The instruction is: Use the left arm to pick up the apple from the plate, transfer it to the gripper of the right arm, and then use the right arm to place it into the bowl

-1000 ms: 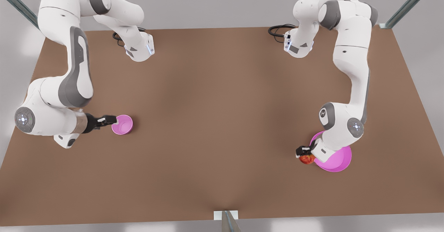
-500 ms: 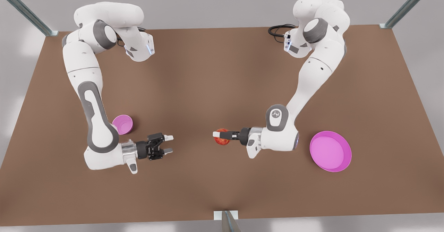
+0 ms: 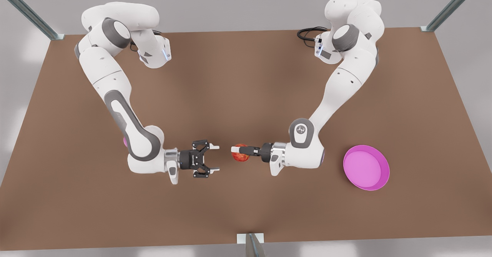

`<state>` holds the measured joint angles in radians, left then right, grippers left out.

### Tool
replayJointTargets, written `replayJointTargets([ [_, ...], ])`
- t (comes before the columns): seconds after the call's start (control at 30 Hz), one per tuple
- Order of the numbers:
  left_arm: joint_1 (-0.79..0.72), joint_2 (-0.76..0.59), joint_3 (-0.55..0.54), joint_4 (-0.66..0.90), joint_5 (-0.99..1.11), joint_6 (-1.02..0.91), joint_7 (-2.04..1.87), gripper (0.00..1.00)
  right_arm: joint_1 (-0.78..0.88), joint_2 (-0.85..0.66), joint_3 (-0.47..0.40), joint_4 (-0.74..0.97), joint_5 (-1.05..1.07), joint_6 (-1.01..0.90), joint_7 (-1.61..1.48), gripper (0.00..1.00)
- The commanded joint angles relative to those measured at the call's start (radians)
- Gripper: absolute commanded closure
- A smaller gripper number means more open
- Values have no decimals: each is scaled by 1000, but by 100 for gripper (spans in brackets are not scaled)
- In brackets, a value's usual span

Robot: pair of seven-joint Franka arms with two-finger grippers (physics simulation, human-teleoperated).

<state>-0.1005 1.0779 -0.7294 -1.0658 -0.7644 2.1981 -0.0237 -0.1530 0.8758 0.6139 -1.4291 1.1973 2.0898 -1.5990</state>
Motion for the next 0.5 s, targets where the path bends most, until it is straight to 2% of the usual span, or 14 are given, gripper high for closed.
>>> replayJointTargets([
  [0.0,-1,-1,-1,1,-16,17,145,23,1,-1,9,-7,38,38,-619,0],
  [0.47,-16,0,1,1,-16,51,143,23,44,22,49,-37,93,130,-641,0],
])
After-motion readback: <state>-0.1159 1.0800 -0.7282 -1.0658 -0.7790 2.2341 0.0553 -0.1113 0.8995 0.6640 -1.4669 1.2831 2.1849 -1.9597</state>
